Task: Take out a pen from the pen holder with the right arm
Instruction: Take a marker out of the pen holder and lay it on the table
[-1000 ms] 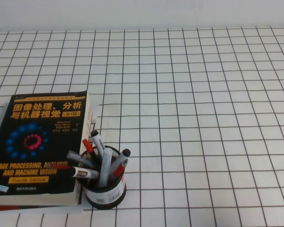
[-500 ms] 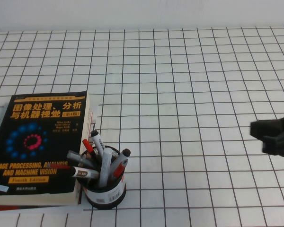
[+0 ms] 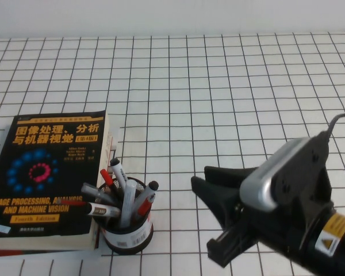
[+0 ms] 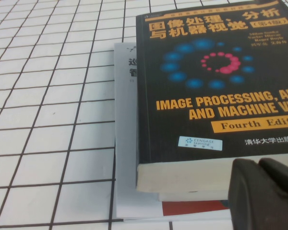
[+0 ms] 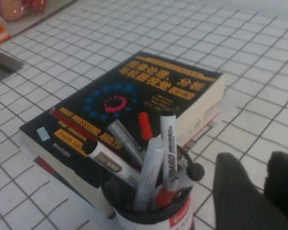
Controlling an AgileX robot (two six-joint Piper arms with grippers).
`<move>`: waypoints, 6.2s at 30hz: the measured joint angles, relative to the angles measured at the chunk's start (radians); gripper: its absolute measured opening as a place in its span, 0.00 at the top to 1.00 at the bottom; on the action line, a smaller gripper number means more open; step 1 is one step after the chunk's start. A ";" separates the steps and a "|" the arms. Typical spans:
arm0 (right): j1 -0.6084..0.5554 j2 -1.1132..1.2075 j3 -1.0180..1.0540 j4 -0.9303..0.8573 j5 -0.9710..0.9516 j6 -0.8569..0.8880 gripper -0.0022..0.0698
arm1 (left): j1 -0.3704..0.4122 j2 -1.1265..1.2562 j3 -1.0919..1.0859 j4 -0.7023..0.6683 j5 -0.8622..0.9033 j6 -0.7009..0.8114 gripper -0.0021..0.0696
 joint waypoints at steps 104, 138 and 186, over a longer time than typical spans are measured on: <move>0.141 0.584 -0.038 -0.145 -0.754 0.458 0.86 | 0.000 0.000 0.000 0.000 0.000 0.000 0.98; -0.278 0.152 -0.533 -0.033 0.669 0.070 0.86 | 0.000 0.000 0.000 0.000 0.000 0.000 0.98; -0.573 1.289 -1.661 -0.003 1.413 0.399 0.66 | 0.000 0.000 0.000 0.000 0.000 0.000 0.98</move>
